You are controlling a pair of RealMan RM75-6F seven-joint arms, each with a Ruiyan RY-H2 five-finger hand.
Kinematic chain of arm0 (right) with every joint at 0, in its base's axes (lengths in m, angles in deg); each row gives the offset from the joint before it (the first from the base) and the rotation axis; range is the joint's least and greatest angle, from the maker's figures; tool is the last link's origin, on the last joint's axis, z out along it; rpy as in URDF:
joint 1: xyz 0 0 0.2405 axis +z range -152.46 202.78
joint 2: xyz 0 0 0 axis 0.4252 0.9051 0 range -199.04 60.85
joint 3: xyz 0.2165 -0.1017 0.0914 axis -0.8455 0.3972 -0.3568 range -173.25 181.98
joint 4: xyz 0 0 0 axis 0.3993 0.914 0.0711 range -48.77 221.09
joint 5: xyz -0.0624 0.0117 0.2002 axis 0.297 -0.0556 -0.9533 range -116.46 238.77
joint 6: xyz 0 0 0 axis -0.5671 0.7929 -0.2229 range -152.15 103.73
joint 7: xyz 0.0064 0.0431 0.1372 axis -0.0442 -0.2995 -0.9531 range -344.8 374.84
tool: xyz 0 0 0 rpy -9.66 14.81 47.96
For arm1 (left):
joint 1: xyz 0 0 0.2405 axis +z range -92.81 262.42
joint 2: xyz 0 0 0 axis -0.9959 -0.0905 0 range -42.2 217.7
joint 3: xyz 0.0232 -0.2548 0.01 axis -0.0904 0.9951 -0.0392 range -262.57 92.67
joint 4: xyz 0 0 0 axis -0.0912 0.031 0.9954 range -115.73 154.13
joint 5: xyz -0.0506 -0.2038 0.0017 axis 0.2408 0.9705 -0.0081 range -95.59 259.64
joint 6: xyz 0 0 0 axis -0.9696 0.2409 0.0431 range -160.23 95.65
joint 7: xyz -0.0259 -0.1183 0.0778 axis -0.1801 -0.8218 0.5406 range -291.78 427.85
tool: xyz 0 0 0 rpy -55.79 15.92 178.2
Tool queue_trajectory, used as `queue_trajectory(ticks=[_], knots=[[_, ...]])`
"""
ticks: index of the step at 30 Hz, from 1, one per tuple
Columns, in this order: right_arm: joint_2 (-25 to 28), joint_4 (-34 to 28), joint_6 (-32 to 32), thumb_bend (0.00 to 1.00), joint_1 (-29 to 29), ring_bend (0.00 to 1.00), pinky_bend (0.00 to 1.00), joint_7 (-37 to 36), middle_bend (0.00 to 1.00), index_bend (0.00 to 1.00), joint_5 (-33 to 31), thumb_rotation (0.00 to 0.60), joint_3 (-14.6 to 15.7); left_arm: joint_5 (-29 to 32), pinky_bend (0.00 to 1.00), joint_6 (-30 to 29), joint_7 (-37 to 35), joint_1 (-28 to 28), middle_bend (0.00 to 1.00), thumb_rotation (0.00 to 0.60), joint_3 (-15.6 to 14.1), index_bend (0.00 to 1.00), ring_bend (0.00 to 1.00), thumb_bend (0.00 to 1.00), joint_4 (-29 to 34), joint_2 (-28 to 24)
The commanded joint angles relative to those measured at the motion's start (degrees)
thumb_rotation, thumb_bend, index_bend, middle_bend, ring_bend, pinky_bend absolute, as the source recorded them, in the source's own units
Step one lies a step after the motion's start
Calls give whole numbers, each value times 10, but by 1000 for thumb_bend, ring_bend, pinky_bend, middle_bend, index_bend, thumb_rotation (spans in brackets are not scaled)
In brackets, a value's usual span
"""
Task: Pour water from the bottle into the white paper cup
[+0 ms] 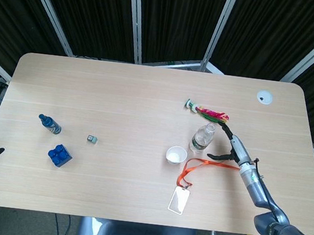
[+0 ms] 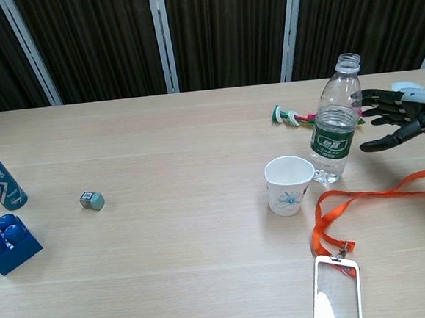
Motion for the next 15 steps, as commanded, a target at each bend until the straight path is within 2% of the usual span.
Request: queue_trajectory(ticks=[1, 6, 15], knots=[[-11, 8, -3, 0, 7, 0, 0, 13, 0, 0, -8, 600, -5, 3, 0, 3, 0, -2, 0, 600, 0, 0, 0, 19, -1, 0], [-30, 27, -16, 0, 21, 0, 0, 26, 0, 0, -23, 600, -14, 6, 0, 5, 4, -3, 0, 600, -1, 0, 0, 24, 1, 1], [-54, 46, -26, 0, 40, 0, 0, 29, 0, 0, -23, 600, -11, 12, 0, 4, 17, -6, 0, 600, -2, 0, 0, 35, 3, 6]])
